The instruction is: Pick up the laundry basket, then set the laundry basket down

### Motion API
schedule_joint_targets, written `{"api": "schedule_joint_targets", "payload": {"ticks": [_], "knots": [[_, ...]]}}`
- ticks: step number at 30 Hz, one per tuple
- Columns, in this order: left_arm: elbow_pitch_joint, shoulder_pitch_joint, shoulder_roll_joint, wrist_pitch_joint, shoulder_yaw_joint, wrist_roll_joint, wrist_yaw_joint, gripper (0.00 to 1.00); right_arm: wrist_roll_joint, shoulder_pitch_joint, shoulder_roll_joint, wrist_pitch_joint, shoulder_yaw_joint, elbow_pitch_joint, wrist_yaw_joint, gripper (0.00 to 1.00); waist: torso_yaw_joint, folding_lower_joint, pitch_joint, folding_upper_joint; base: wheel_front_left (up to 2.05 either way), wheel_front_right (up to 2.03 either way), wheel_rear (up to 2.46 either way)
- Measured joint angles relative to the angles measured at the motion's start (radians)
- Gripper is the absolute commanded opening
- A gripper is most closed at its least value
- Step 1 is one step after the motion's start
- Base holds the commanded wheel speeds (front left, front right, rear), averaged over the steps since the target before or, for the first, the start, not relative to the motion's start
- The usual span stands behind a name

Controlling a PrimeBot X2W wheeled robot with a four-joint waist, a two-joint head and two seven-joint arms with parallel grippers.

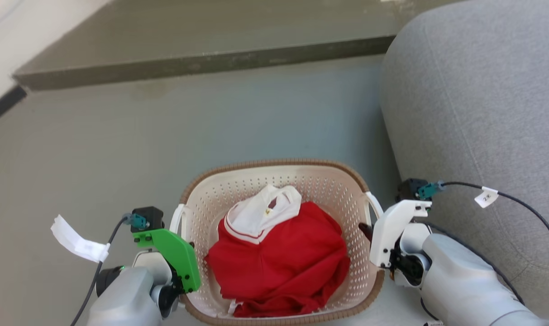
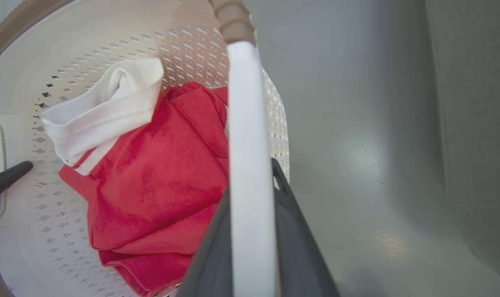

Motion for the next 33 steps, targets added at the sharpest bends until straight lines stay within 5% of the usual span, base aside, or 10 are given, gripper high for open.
{"api": "schedule_joint_targets", "payload": {"ticks": [33], "knots": [[0.02, 0.024, 0.001, 0.069, -0.028, -0.06, 0.0, 0.0, 0.069, 0.019, -0.007, 0.092, 0.057, -0.001, -0.002, 0.0, -0.01, 0.0, -0.084, 0.0, 0.0, 0.0, 0.0]]}}
